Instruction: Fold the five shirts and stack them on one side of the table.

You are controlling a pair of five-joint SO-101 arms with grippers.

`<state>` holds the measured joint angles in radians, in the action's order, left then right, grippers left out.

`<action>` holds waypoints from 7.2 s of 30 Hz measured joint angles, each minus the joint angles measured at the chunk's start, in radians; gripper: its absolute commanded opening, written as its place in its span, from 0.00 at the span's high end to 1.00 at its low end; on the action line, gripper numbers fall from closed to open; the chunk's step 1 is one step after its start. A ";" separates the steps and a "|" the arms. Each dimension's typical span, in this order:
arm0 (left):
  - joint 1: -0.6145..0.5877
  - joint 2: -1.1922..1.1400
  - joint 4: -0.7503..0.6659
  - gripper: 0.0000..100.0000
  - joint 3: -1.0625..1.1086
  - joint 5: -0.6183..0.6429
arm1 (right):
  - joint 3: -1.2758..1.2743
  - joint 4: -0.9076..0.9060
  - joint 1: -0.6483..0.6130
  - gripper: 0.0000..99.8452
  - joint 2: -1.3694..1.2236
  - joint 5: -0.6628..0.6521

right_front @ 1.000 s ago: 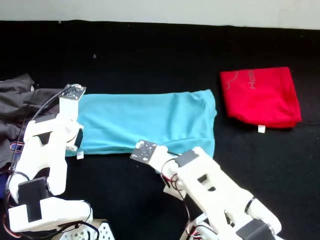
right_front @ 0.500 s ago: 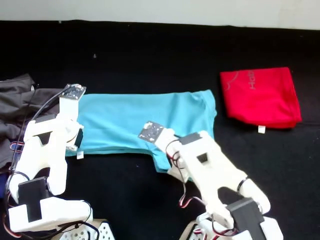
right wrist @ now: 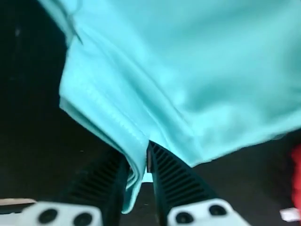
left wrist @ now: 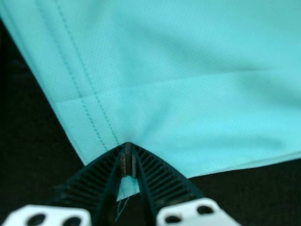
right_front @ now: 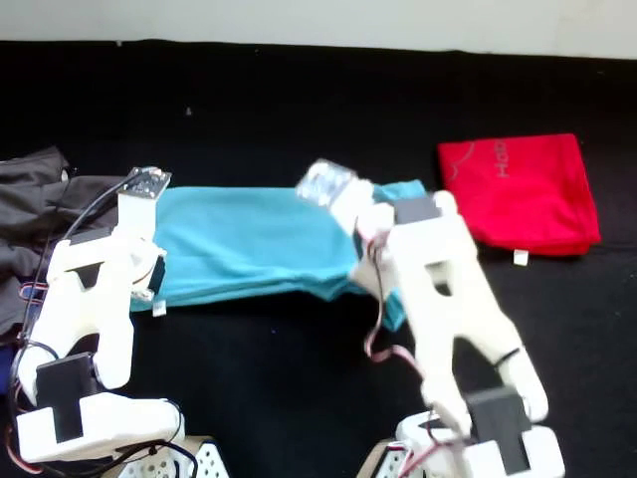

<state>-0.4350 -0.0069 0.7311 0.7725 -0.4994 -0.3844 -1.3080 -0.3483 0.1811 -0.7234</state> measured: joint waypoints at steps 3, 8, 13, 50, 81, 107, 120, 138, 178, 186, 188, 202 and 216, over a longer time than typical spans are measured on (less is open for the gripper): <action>0.000 0.000 0.000 0.99 0.000 0.000 | 0.176 -0.032 0.011 0.99 -0.129 -0.002; 0.000 0.000 0.000 0.99 0.000 0.000 | 0.468 -0.048 0.012 0.99 -0.414 -0.002; 0.000 0.000 0.000 0.99 0.000 0.000 | 0.766 -0.137 0.012 0.89 -0.697 -0.002; -0.095 -0.021 0.321 0.81 -0.480 0.207 | 0.848 -0.446 0.123 0.85 -0.256 0.313; -0.080 -0.592 0.732 0.99 -1.059 0.190 | -0.235 -0.209 0.359 0.85 0.638 0.269; 0.631 -0.068 1.011 0.99 -1.197 0.153 | -1.269 0.663 0.669 0.99 0.922 0.269; 0.908 -0.661 0.888 0.99 -1.688 0.233 | -1.274 0.671 0.674 0.99 0.922 0.269; 0.844 -1.013 1.026 0.98 -2.381 0.233 | -1.274 0.671 0.674 0.99 0.922 0.269; 0.941 -0.835 0.944 0.99 -1.989 0.310 | -1.274 0.671 0.674 0.99 0.922 0.269; 0.852 -1.020 0.643 0.99 -1.989 0.318 | -1.274 0.671 0.674 0.99 0.922 0.269; 0.865 -1.048 0.623 0.99 -1.987 0.318 | -1.274 0.671 0.674 0.99 0.922 0.269; 0.971 -1.097 0.417 0.99 -1.982 0.318 | -1.274 0.671 0.674 0.99 0.922 0.269; 0.953 -0.993 0.985 0.99 -2.116 0.315 | -1.274 0.671 0.674 0.99 0.922 0.269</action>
<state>0.5178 -0.9996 1.7162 -1.3433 -0.1849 -1.6579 -0.6375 0.3253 1.1032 -0.4549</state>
